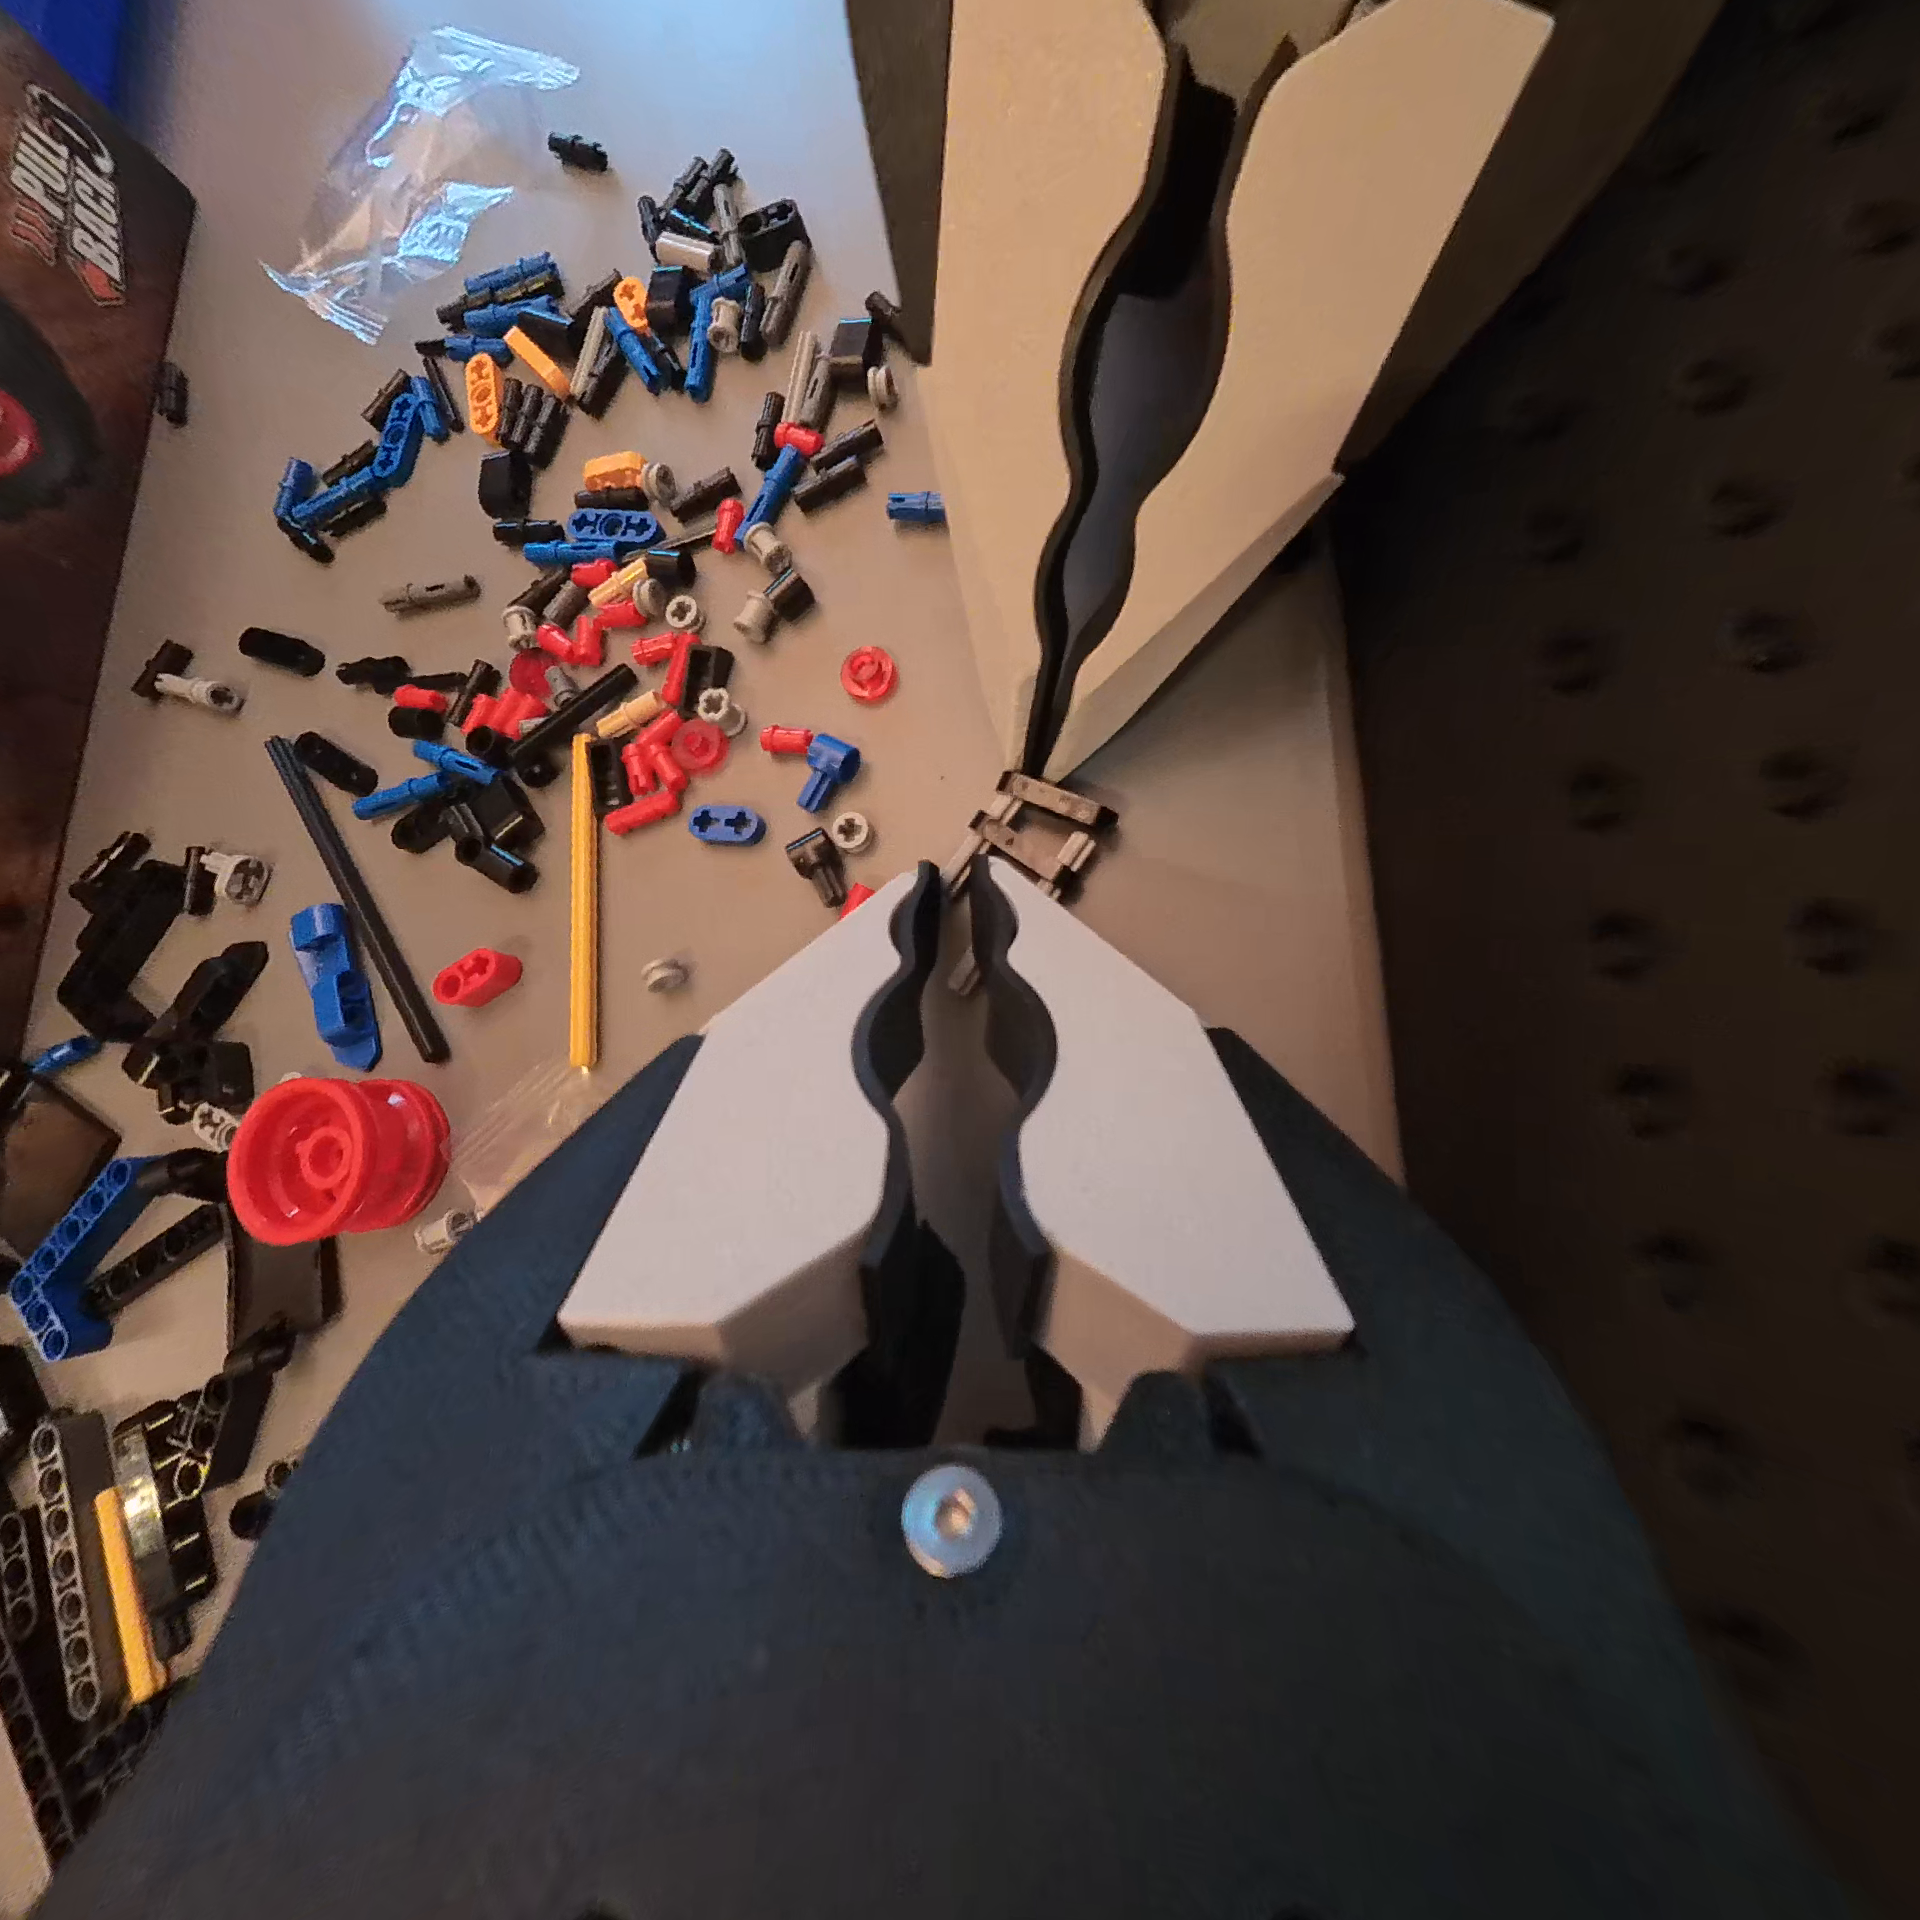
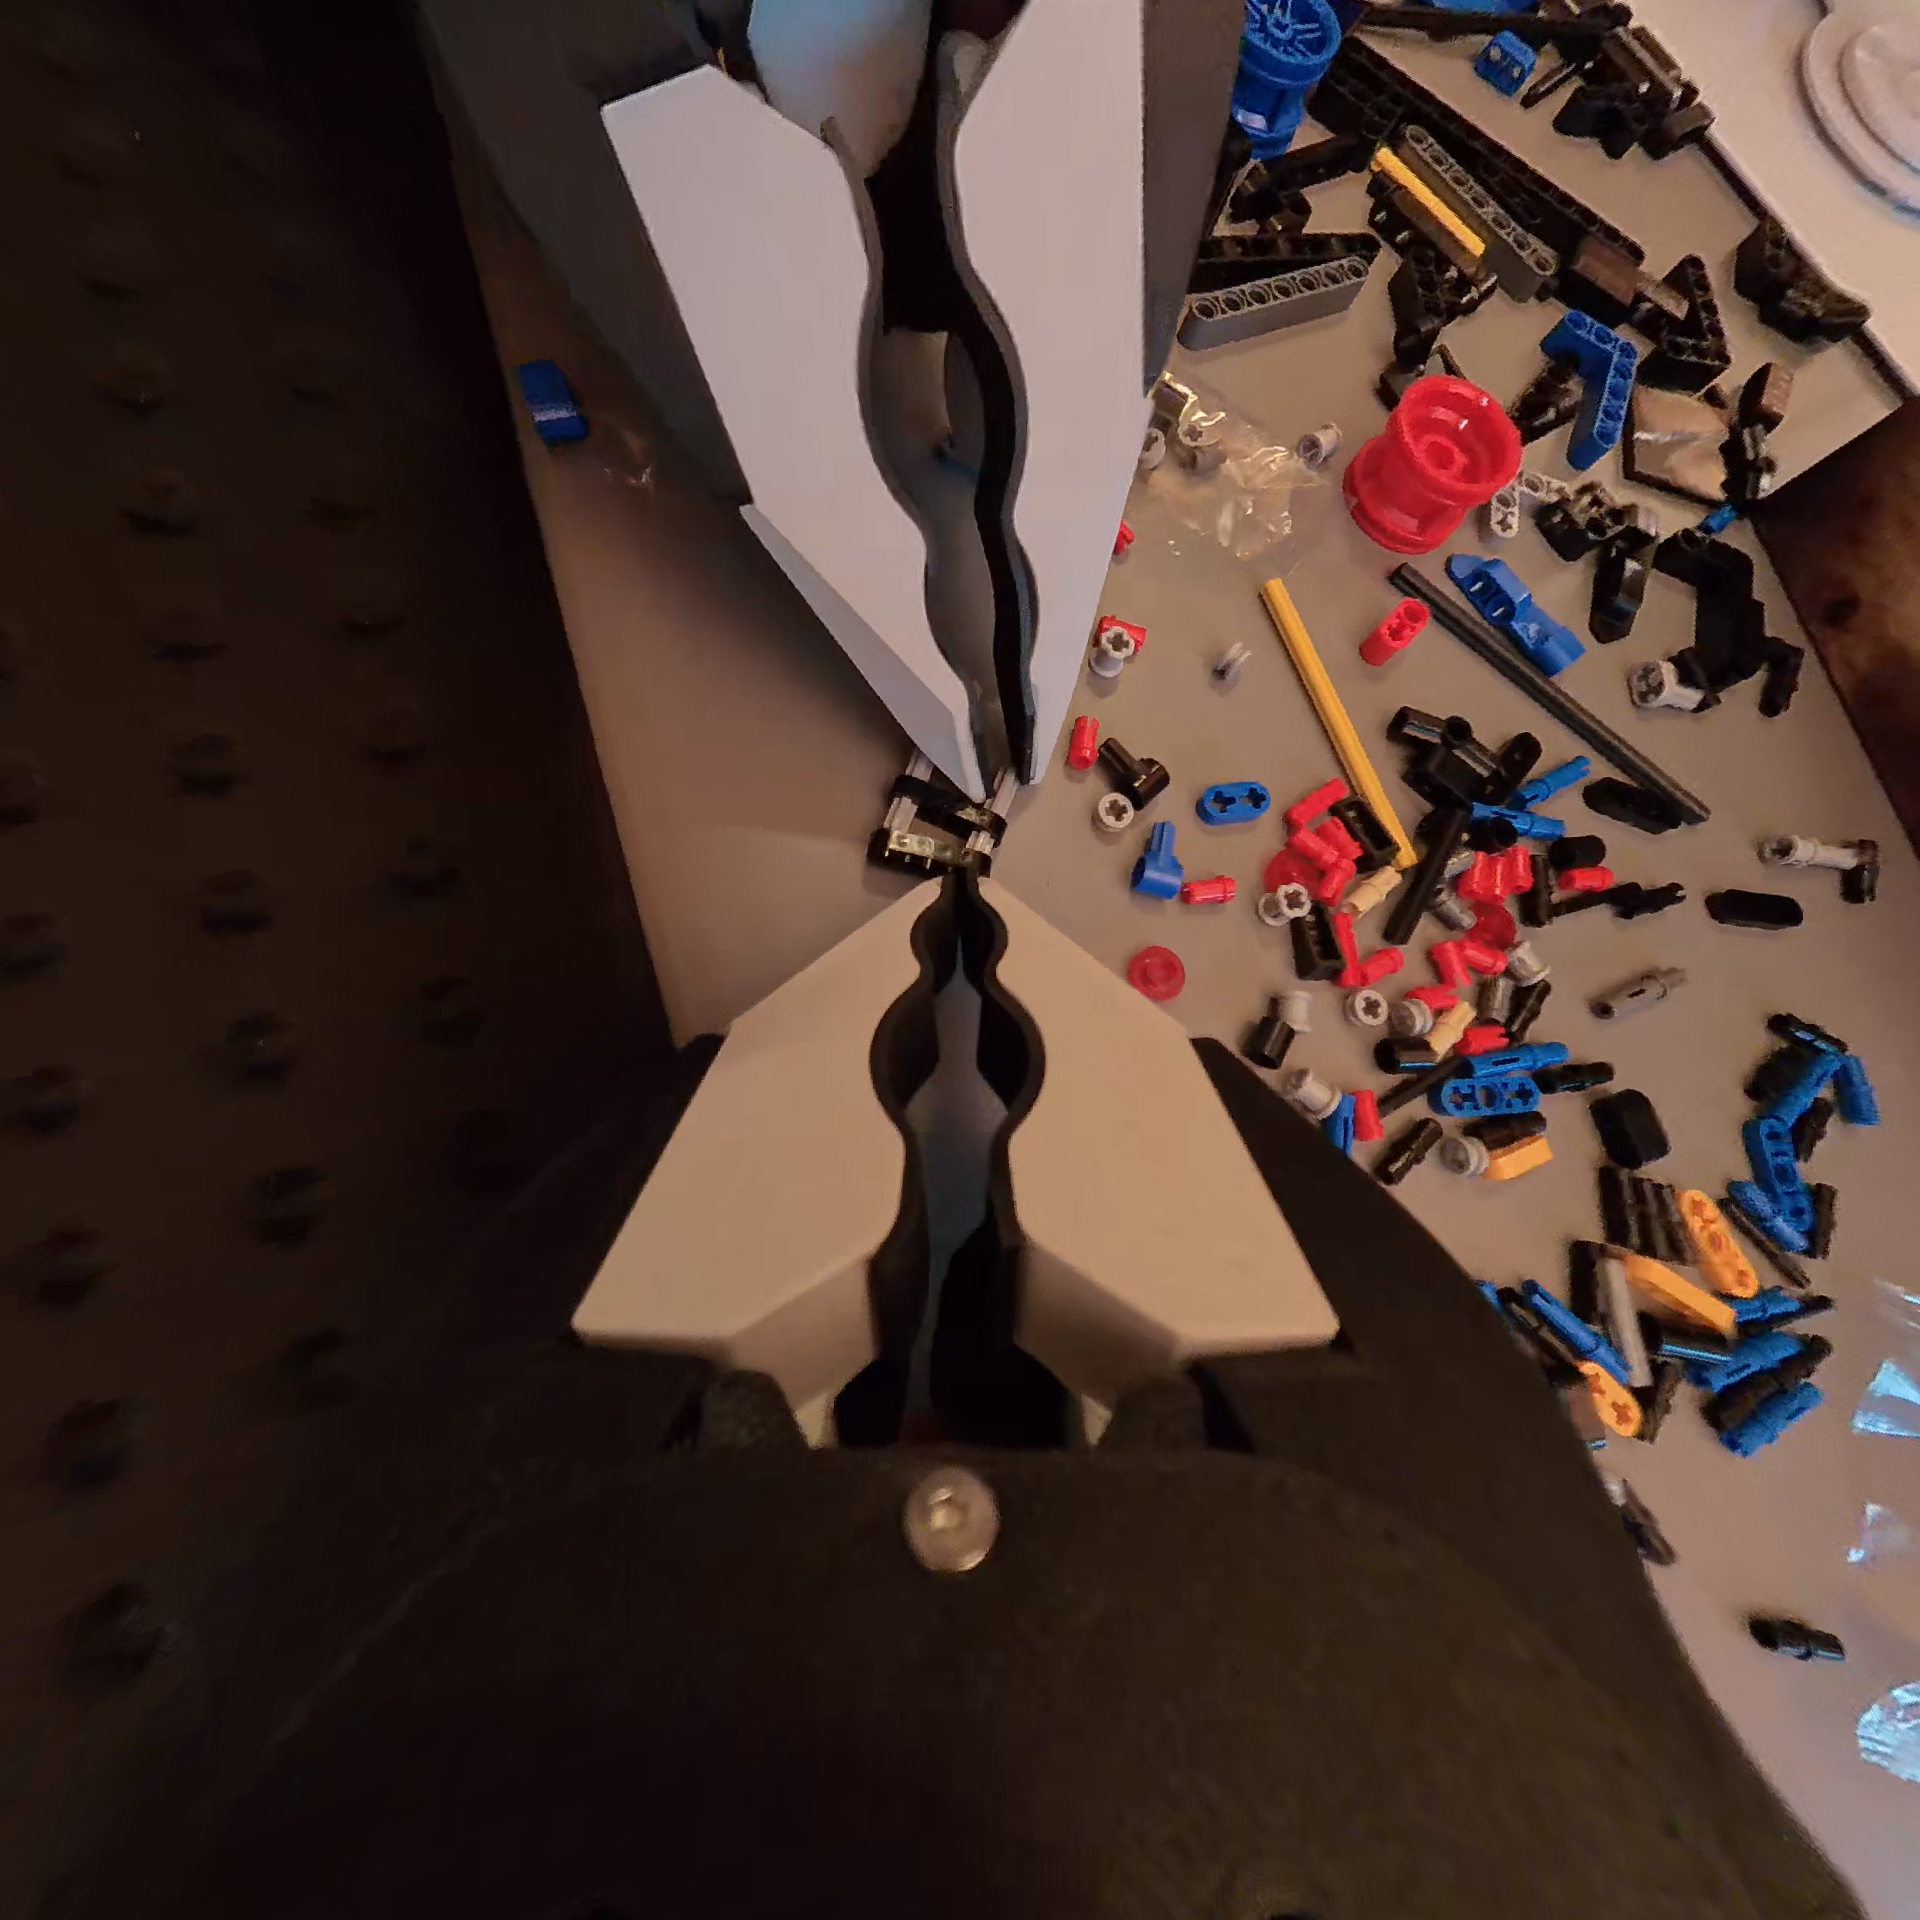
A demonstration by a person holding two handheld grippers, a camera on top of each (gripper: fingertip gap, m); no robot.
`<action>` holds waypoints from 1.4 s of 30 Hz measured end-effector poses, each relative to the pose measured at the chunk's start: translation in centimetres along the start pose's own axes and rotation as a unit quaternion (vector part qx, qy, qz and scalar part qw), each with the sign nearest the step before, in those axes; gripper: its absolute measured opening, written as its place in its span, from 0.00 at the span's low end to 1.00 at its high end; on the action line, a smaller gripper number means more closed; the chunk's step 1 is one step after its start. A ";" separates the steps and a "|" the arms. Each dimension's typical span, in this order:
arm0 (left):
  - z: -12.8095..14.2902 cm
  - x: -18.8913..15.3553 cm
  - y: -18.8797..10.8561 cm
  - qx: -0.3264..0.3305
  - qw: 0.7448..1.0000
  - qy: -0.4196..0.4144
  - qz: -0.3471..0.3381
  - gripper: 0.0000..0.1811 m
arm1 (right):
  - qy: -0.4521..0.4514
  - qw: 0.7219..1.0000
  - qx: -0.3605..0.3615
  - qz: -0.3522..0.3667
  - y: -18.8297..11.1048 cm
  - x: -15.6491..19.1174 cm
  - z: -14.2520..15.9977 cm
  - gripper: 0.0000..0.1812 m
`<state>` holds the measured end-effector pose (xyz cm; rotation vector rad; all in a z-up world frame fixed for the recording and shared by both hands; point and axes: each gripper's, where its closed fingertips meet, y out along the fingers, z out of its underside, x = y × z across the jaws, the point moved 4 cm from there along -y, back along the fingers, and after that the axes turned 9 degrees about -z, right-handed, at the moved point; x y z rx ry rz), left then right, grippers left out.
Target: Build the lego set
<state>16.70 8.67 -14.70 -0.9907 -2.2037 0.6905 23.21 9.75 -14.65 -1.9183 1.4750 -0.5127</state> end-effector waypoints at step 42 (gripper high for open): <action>-0.1 -0.1 0.1 -0.009 1.000 -0.003 -0.019 0.02 | -0.093 0.995 -0.009 0.041 -0.1 0.9 -0.3 0.00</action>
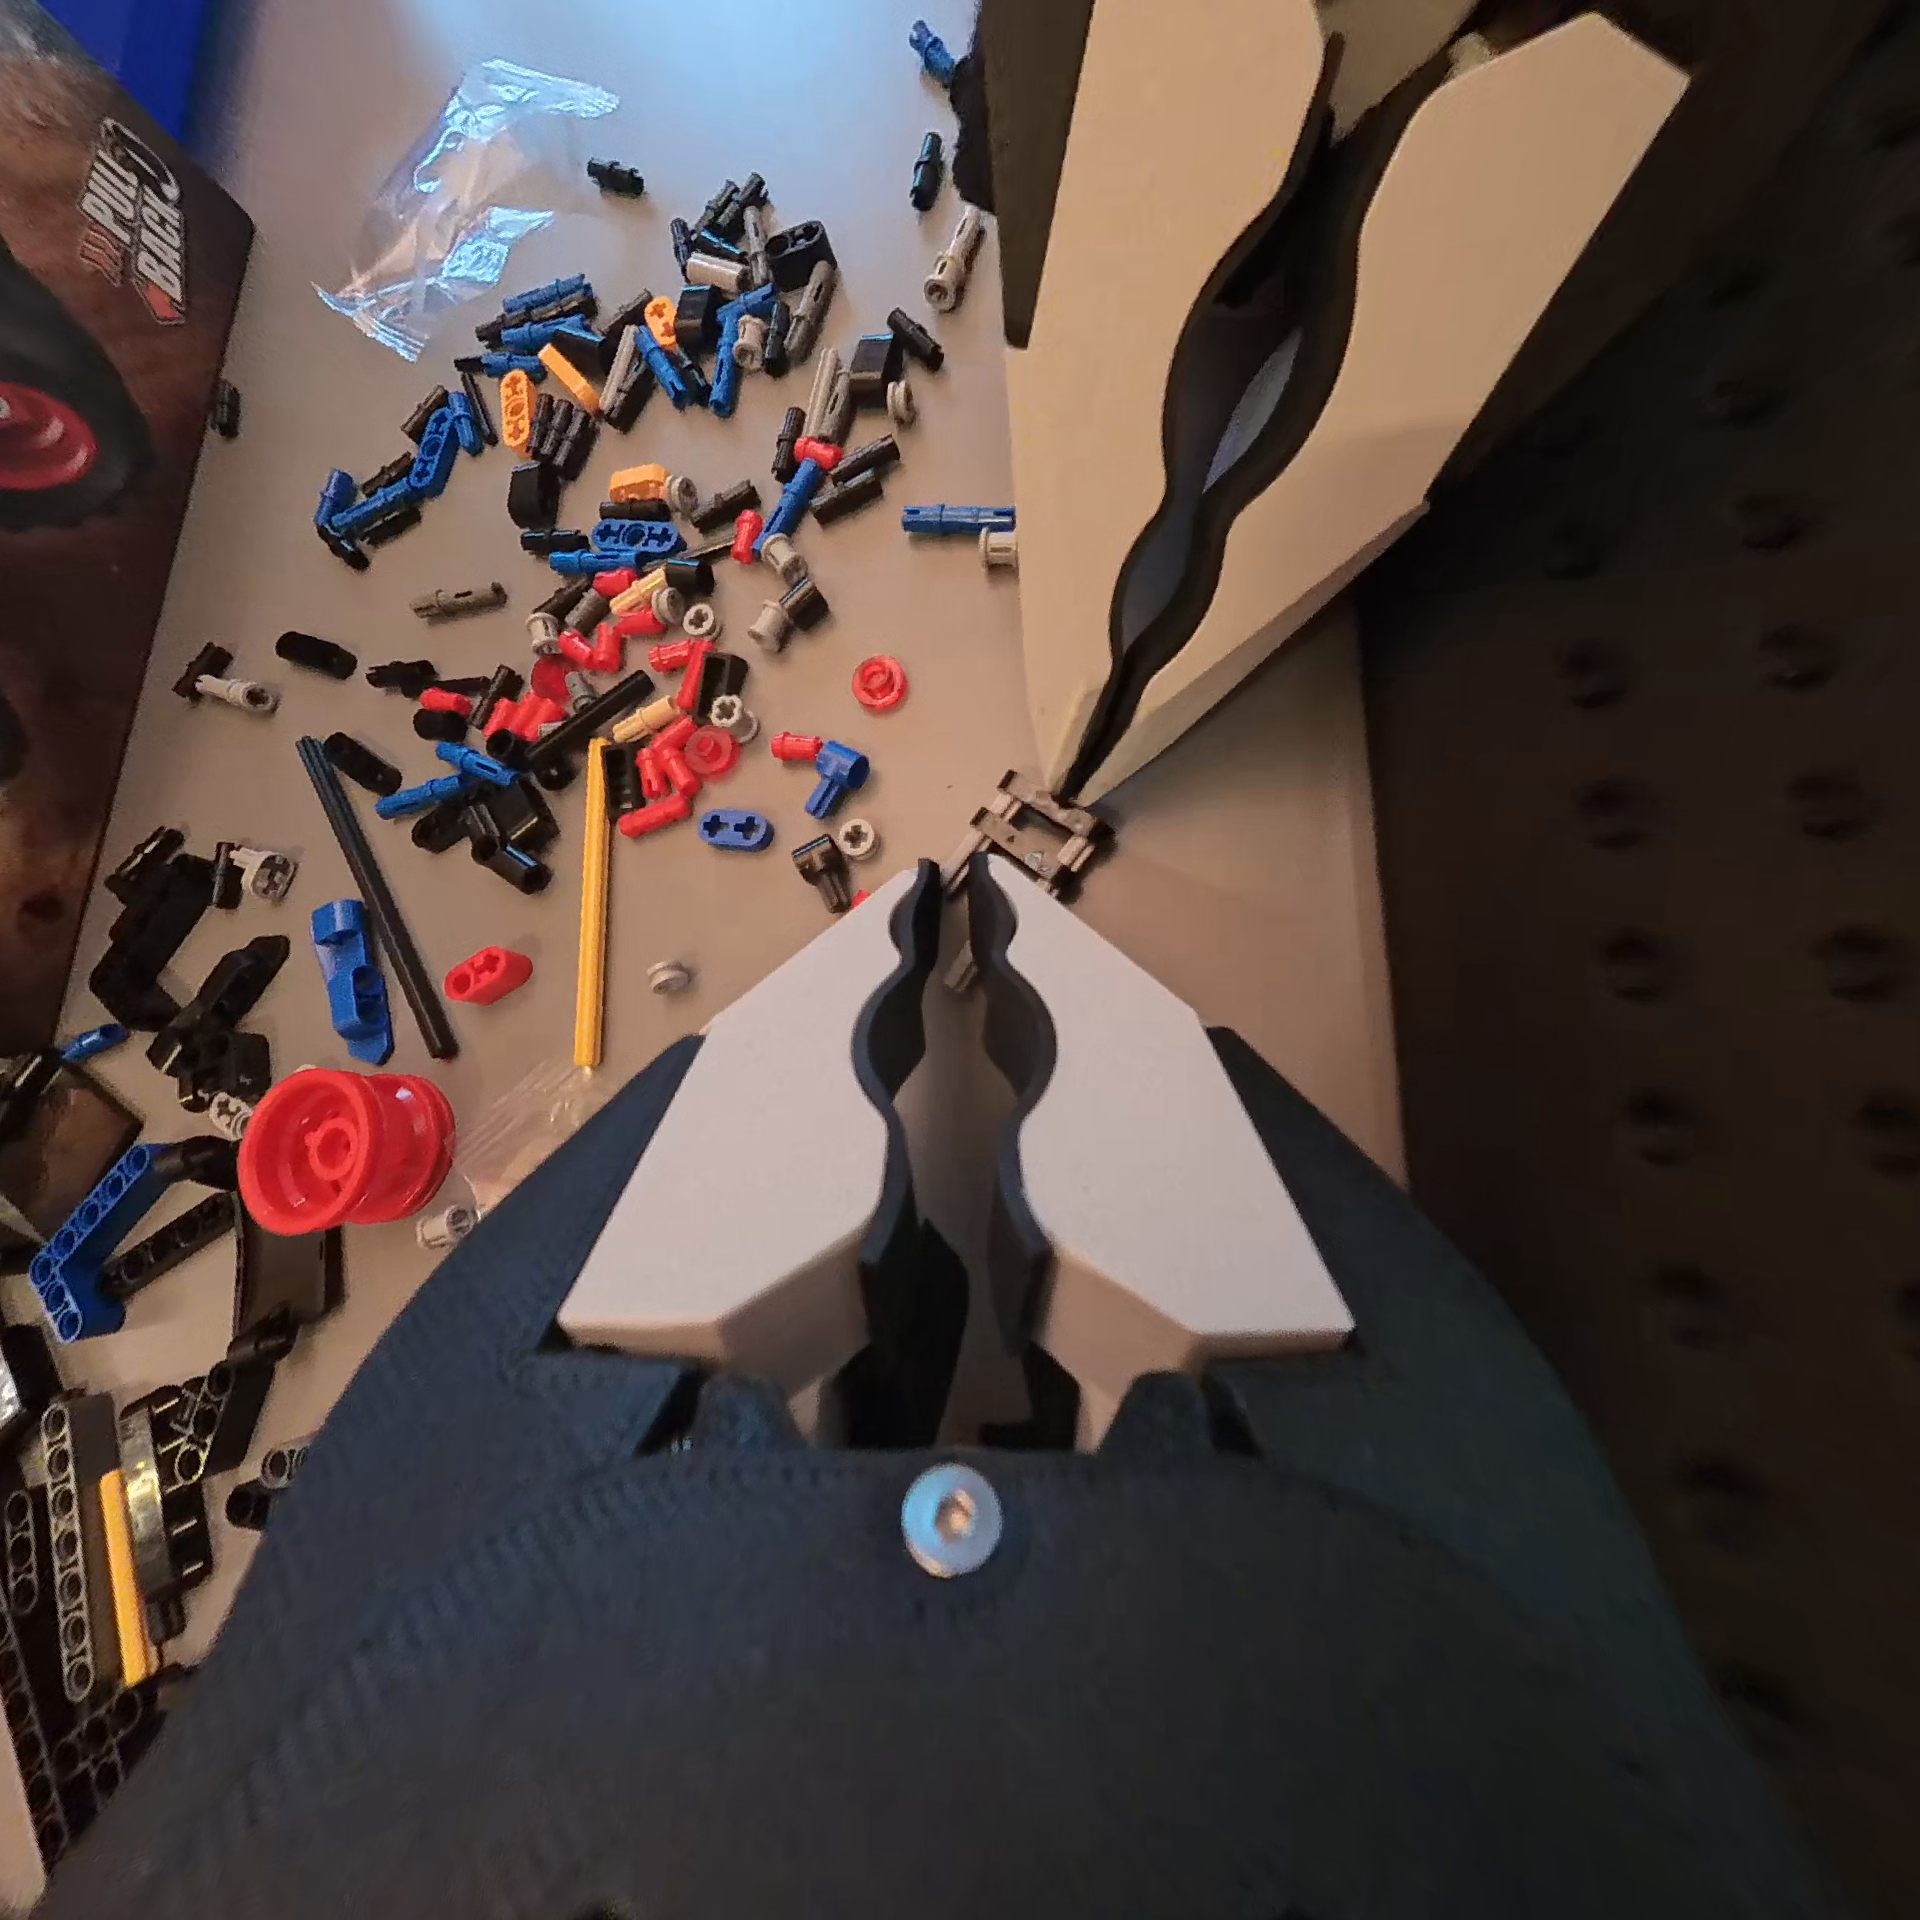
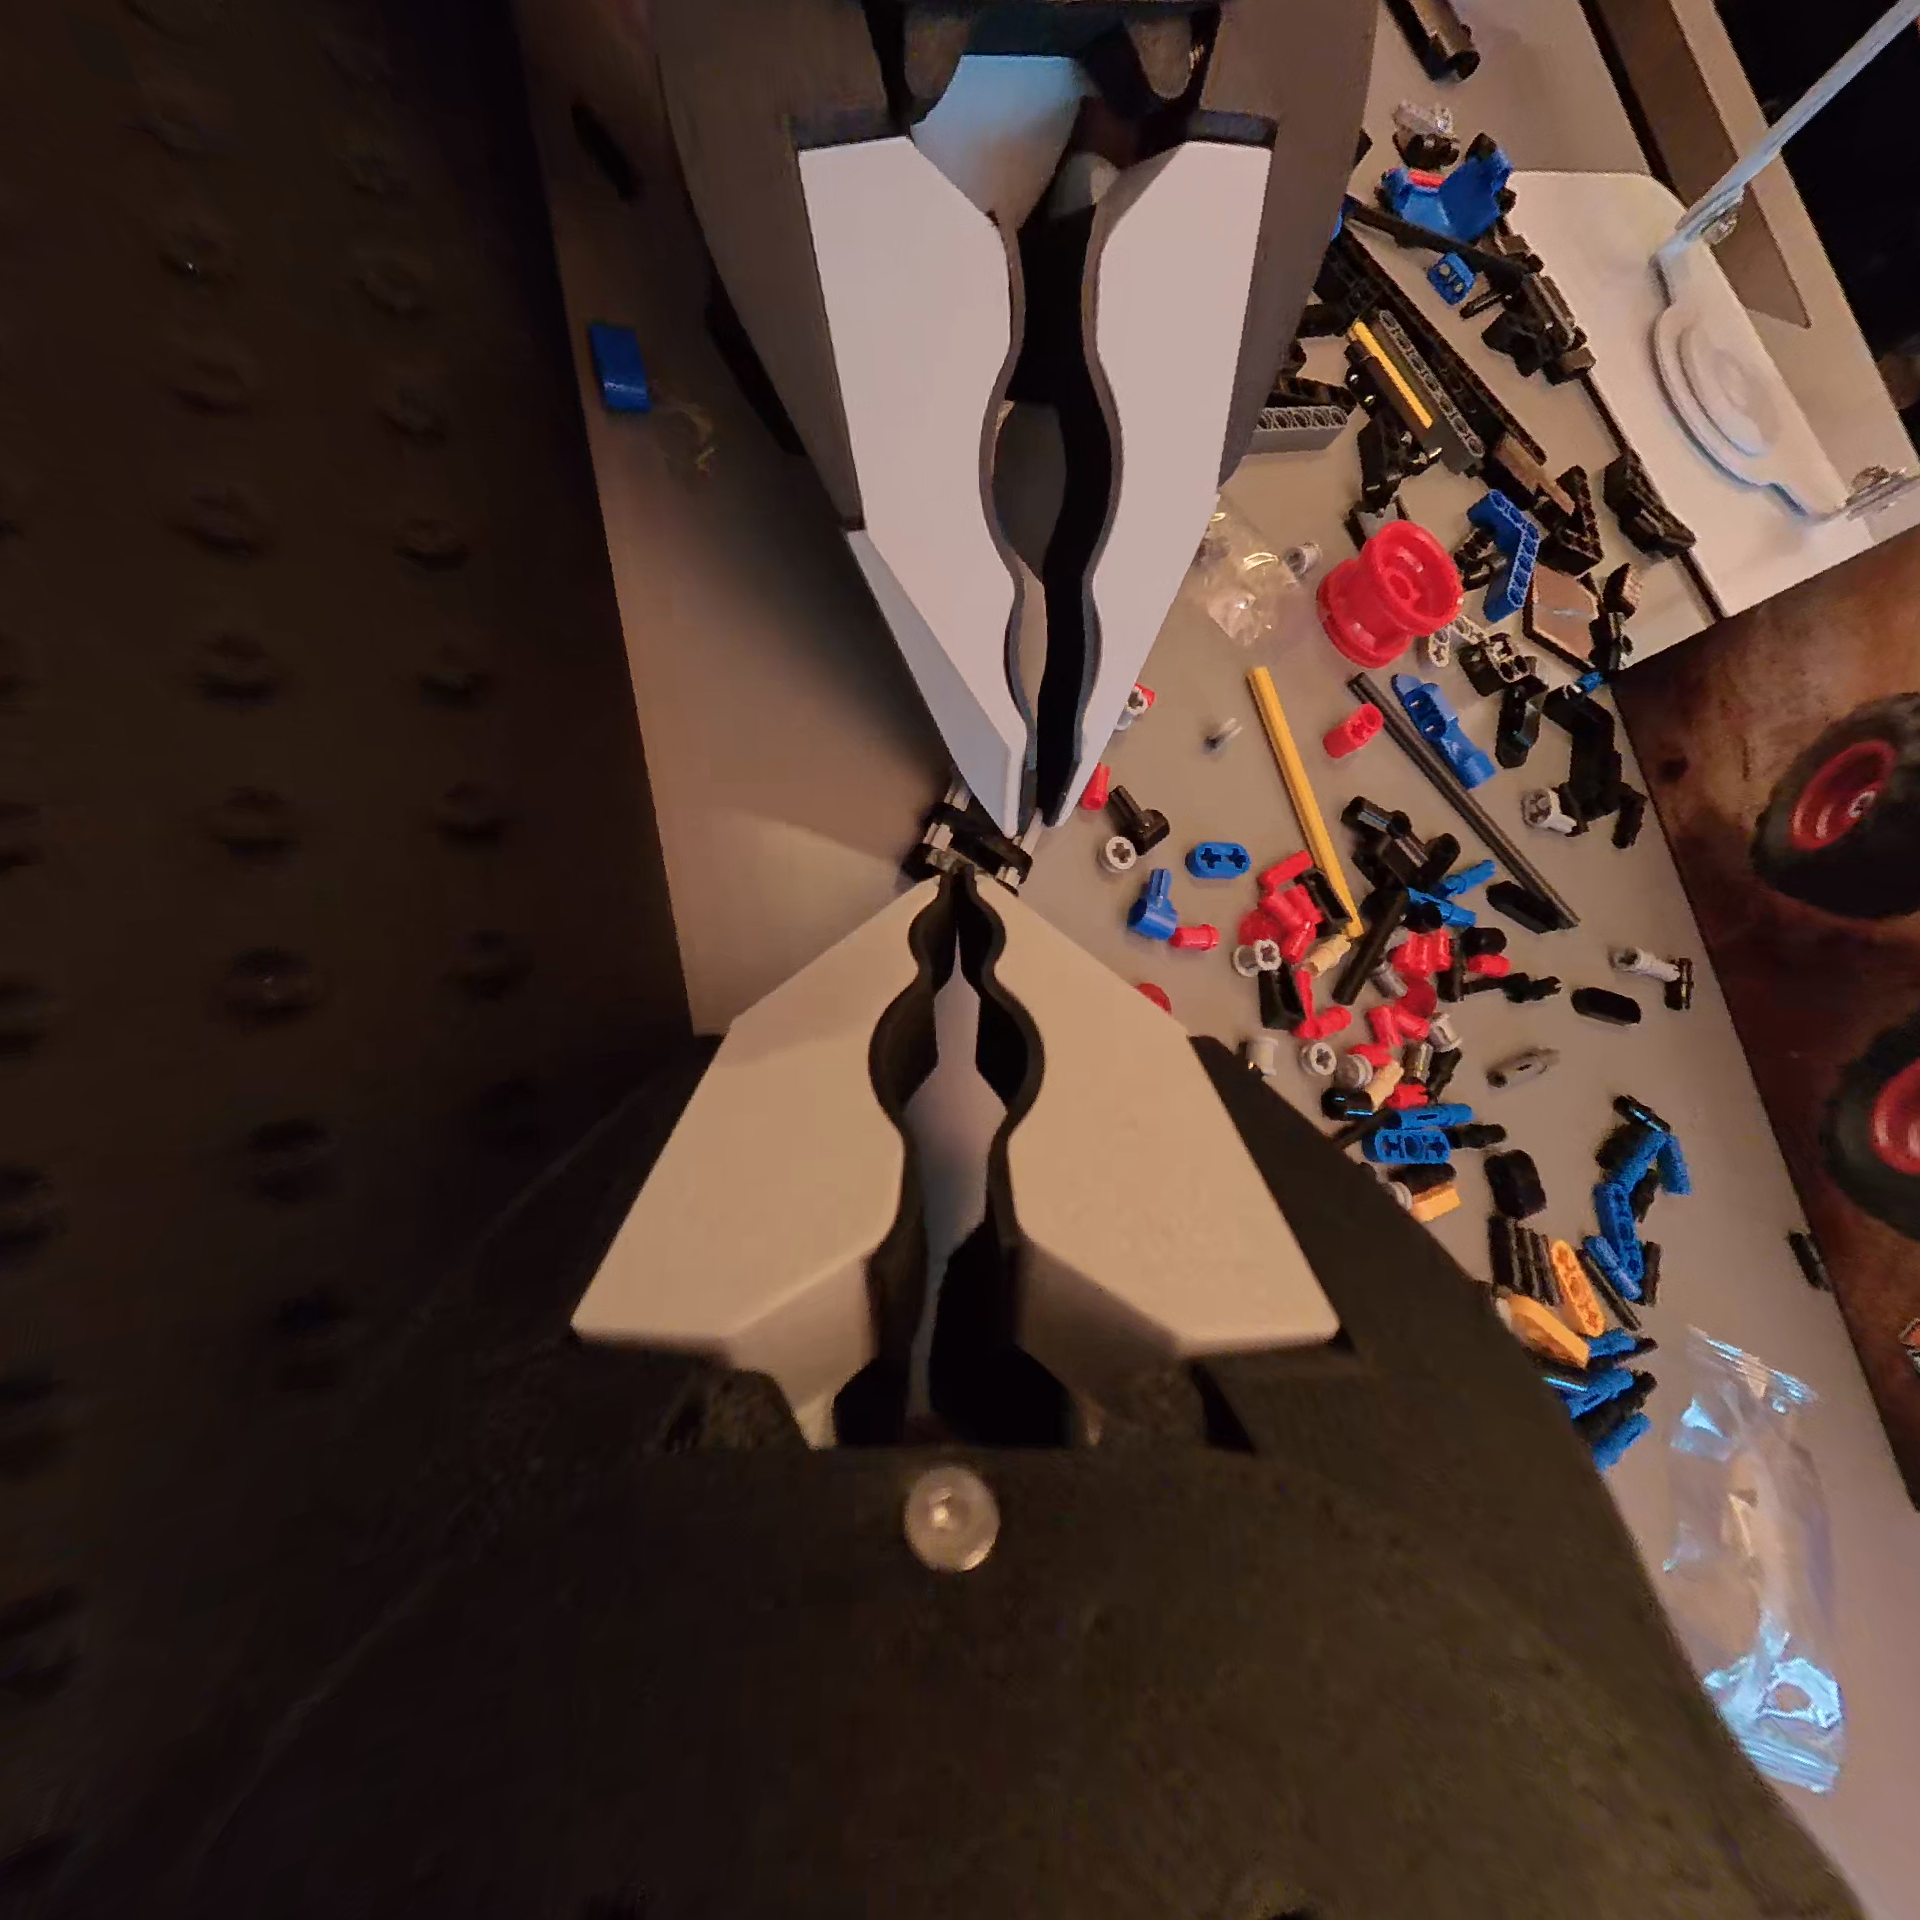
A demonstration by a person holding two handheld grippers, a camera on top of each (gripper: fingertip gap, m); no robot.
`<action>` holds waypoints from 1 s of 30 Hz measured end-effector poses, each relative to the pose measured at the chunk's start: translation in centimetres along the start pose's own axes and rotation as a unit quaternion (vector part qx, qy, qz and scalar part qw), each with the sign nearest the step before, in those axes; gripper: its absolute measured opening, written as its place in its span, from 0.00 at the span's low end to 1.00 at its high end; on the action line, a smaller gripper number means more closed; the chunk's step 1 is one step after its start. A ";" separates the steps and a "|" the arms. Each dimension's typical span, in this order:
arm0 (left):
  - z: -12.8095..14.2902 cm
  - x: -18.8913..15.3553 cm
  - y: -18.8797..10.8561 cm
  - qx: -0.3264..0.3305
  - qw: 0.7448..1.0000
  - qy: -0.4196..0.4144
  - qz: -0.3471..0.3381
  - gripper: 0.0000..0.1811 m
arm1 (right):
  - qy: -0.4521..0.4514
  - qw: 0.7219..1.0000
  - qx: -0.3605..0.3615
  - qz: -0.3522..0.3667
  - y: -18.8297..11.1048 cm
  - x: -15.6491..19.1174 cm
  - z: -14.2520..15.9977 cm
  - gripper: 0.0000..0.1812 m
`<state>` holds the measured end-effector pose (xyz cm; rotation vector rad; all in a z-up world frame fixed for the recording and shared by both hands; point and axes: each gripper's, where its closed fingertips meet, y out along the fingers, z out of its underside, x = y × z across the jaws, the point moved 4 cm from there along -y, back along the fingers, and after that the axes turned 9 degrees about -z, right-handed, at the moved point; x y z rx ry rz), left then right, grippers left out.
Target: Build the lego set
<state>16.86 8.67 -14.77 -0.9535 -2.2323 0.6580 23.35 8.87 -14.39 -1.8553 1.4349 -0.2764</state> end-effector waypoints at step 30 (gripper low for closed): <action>-0.5 0.7 -0.9 -0.015 0.998 0.038 0.038 0.12 | 0.005 0.999 0.001 -0.049 0.3 -0.9 -0.1 0.05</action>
